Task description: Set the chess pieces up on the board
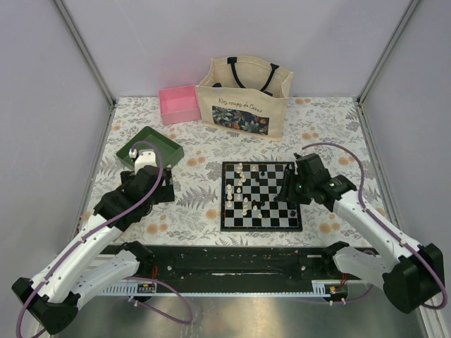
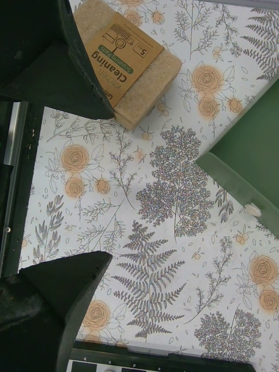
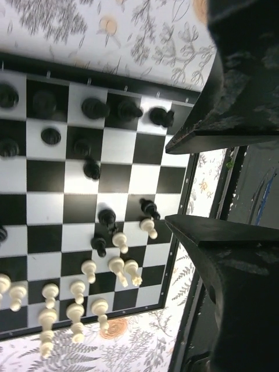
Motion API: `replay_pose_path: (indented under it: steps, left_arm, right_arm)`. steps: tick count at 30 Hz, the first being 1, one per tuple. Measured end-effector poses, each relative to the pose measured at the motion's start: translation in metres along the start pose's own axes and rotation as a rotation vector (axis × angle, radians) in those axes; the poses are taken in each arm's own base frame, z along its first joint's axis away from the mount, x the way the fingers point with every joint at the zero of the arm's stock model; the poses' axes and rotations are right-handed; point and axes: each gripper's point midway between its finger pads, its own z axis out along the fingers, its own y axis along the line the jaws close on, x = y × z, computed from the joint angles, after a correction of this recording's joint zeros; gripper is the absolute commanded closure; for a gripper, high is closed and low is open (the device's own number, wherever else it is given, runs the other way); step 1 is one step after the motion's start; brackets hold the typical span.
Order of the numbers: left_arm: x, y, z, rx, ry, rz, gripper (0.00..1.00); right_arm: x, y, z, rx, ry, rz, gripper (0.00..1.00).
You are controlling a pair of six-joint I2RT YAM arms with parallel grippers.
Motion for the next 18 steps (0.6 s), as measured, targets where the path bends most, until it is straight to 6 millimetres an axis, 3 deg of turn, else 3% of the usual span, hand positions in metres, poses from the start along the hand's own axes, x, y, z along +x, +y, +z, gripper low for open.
replay_pose_path:
  steps: [7,18]
  left_arm:
    - [0.000,0.000,0.000,0.000,0.000,0.000,0.01]
    - [0.000,0.000,0.000,0.000,-0.001,0.000,0.01]
  right_arm:
    - [0.012,0.037,0.027,-0.013,0.106,-0.124,0.48]
    - [0.021,0.051,0.056,0.029,0.192,-0.180,0.54]
